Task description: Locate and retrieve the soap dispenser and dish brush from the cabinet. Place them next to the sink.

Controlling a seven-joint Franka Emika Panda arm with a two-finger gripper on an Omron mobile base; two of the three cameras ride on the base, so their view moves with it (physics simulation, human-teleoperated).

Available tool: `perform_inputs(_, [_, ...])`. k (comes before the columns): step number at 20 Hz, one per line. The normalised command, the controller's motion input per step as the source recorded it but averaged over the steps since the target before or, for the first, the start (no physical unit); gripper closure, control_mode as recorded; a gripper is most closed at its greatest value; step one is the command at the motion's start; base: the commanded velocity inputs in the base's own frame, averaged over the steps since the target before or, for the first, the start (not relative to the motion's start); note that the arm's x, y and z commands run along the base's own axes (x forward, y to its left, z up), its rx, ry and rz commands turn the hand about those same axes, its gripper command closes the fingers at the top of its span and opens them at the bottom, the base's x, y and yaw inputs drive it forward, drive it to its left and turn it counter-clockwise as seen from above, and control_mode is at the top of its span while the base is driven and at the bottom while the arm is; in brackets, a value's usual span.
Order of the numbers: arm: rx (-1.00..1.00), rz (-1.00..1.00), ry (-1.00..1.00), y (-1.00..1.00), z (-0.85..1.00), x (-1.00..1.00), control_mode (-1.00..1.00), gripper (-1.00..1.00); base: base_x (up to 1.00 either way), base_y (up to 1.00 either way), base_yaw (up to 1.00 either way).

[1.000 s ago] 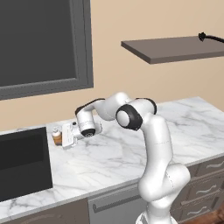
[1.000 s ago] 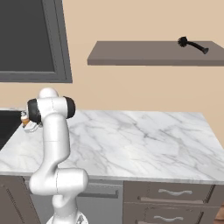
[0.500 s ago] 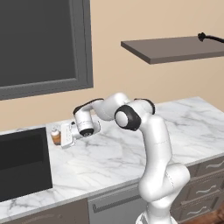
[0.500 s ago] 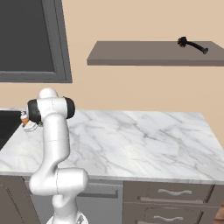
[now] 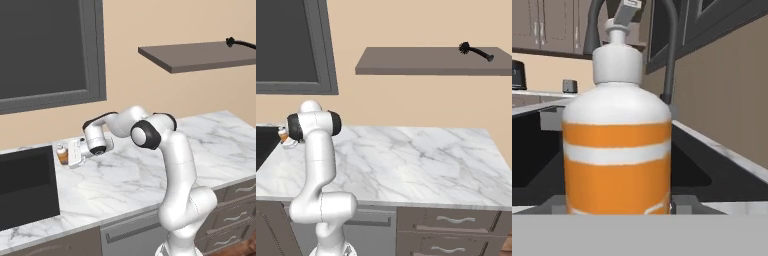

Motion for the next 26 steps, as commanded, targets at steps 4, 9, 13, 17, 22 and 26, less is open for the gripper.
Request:
perform_inputs(4, [0.01,0.00,-0.02,0.00,-0.16,0.00,-1.00,-1.00,0.00,0.00,0.00])
perform_inputs(9, [0.01,0.00,-0.02,0.00,-0.15,0.00,-1.00,-1.00,0.00,0.00,0.00])
perform_inputs(13, [0.02,0.00,0.00,-0.16,-0.23,0.00,-1.00,-1.00,0.00,0.00,0.00])
perform_inputs(17, [0.03,0.00,0.01,-0.26,-0.03,0.00,-1.00,-1.00,0.00,0.00,0.00])
perform_inputs(22, [0.00,0.00,0.03,-0.26,0.02,0.00,-1.00,-1.00,0.00,0.00,0.00])
perform_inputs(26, [0.00,0.00,0.04,-0.26,0.06,0.00,-1.00,-1.00,0.00,0.00,0.00])
